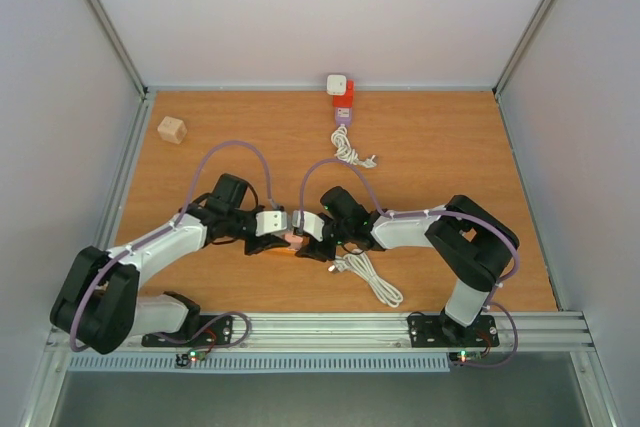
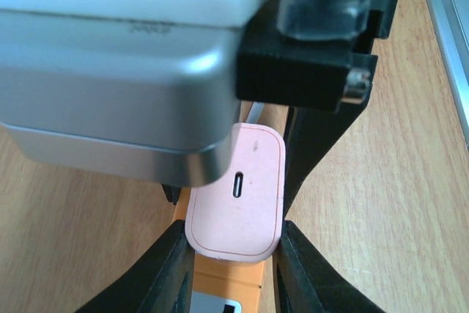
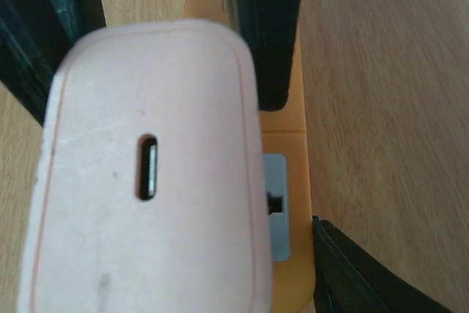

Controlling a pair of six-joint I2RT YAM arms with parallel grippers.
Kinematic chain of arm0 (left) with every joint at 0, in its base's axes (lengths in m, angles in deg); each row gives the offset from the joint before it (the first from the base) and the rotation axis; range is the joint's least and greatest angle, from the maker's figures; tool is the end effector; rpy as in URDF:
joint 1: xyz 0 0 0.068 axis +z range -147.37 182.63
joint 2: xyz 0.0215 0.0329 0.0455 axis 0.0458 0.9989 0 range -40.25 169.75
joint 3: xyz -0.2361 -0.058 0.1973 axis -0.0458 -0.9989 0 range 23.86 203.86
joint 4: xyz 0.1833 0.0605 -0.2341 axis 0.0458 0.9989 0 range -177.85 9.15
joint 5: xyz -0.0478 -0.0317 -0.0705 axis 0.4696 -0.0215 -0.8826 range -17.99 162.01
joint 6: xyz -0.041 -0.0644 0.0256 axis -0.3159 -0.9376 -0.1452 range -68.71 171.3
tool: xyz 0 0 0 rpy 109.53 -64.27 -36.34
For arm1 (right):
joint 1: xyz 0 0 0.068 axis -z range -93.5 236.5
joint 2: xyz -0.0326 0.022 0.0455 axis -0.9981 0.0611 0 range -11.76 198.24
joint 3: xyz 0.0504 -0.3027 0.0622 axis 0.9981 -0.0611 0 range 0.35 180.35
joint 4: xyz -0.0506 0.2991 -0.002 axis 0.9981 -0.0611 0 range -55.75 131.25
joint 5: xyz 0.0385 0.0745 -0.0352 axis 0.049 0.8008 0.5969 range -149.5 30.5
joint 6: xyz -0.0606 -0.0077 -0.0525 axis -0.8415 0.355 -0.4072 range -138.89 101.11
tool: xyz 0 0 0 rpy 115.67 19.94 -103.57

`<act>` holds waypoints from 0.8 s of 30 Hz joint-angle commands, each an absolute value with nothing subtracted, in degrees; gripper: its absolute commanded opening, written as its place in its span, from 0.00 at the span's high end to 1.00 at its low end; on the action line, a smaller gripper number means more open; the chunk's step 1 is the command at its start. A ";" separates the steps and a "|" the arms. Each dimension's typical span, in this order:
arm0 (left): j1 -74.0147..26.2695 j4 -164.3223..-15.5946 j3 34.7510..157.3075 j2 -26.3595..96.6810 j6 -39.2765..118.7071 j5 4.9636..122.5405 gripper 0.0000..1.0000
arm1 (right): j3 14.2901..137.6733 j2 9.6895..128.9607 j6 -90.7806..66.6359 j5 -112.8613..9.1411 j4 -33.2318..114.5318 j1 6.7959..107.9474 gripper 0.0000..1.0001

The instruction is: Pull the plug off the socket

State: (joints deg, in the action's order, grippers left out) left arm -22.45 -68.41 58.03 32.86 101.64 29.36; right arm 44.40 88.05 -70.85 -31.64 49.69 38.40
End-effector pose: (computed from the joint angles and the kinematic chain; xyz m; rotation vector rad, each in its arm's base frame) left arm 0.2151 -0.1527 0.1640 1.6436 1.7009 -0.7498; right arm 0.2271 0.3018 0.1095 -1.9305 1.3235 0.5469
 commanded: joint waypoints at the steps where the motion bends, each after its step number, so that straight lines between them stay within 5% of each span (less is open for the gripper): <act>1: -21.18 -67.56 60.79 31.51 102.71 27.44 0.87 | 43.57 88.62 -70.48 -33.00 49.33 38.59 0.62; 24: 0.52 -52.35 75.05 37.01 117.15 33.19 0.89 | 43.72 88.57 -70.04 -32.76 49.10 38.86 0.61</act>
State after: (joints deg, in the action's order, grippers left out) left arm -2.48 -53.73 70.64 34.39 113.73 31.63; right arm 44.40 88.05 -70.76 -31.60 49.71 38.47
